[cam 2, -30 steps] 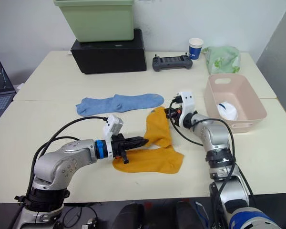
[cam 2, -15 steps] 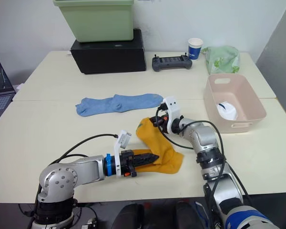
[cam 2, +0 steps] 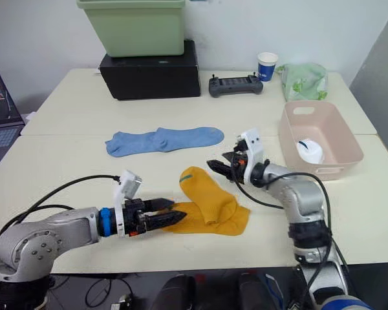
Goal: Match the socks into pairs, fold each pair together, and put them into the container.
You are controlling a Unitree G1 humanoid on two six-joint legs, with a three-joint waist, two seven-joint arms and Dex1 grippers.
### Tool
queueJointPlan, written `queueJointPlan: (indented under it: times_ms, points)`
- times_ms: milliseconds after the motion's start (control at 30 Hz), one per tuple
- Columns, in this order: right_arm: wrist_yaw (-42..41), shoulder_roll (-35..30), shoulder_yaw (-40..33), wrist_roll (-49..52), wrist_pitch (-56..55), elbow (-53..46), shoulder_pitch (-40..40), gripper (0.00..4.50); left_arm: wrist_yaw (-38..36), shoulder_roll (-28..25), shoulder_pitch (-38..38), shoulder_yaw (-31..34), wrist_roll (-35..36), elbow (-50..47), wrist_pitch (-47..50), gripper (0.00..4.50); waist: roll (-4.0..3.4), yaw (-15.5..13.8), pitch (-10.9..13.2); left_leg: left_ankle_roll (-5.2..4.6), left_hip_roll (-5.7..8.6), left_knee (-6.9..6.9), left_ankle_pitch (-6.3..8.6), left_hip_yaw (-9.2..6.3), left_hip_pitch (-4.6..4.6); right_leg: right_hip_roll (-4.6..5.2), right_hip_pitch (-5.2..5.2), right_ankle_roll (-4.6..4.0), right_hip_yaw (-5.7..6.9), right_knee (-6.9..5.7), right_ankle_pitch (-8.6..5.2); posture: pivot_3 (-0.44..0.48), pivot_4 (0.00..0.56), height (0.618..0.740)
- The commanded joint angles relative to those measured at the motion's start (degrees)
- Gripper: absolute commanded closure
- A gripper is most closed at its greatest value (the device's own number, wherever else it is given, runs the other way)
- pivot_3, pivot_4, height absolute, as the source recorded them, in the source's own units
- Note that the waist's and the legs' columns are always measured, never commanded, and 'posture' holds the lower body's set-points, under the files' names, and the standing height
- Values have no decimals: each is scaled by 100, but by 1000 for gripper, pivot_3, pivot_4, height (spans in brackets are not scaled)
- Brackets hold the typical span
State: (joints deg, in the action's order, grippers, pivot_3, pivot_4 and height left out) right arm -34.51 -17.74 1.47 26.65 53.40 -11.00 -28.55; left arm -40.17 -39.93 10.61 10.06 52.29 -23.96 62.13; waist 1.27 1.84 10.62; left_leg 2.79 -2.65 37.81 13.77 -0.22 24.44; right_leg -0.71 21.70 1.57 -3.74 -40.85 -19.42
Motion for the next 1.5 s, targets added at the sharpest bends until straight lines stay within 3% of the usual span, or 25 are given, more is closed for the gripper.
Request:
queueJointPlan:
  times_ms: [33, 300, 433, 533, 767, 933, 1300, 1400, 1500]
  points:
    - [-151, -486, -96, 326, 422, -880, 416, 1132, -478, -140, 420, -222, -825, 648, -1157, 118, 0, -28, 0, -1, 1, 0, 0, 0, 0, 0, 0, 0, 0, 4, 0, 0, 150, 740]
    - [4, -828, 327, 329, 624, -1332, 1196, 1132, -547, 544, 1561, -1429, -2930, 3020, -3486, 118, 4, 5, 2, -3, 5, 0, 1, 17, 1, -16, 7, 0, -16, 1, 0, 0, 150, 740]
    - [39, -880, 453, 314, 686, -1402, 1357, 1132, -735, 771, 1980, -1670, -3398, 3872, -4039, 118, 4, 4, 2, -3, 4, 1, 1, 15, 8, -21, 12, -1, -15, 0, 1, 0, 150, 740]
    - [44, -854, 389, 376, 666, -1399, 1389, 2075, -954, 805, 2078, -1733, -3575, 4159, -4263, 705, 5, 12, 3, -3, 3, 4, 1, 16, 10, -19, 11, 0, -16, 0, 1, 0, 150, 740]
    - [142, -760, 233, 491, 636, -1417, 1352, 4500, -1271, 842, 1947, -1698, -3669, 4121, -4271, 2928, 5, 3, 3, -3, 1, 4, 1, 12, 11, -19, 11, 0, -11, -2, 1, 0, 150, 740]
    - [185, -729, 249, 491, 592, -1401, 1300, 4500, -1293, 841, 1861, -1622, -3684, 4023, -4208, 4486, 5, 3, 3, -3, 0, 5, 1, 10, 11, -19, 11, 0, -10, -3, 1, 0, 150, 740]
    - [47, -896, 384, 365, 271, -1164, 1117, 4500, -1209, 874, 1588, -1455, -3621, 3578, -3920, 4486, 5, 5, 2, -3, -3, 6, 1, 9, 10, -18, 10, 0, -9, -4, 1, 0, 150, 740]
    - [1, -987, 448, 326, 194, -1182, 1092, 3794, -1169, 893, 1568, -1449, -3653, 3564, -3909, 4500, 5, 4, 3, -3, -2, 6, 1, 8, 10, -18, 10, 0, -8, -4, 1, 0, 150, 740]
    - [4, -976, 482, 286, 102, -1148, 1048, 2795, -1167, 886, 1563, -1442, -3651, 3574, -3910, 4500, 5, 5, 3, -3, -2, 6, 1, 8, 10, -18, 10, 0, -8, -5, 1, 0, 150, 740]
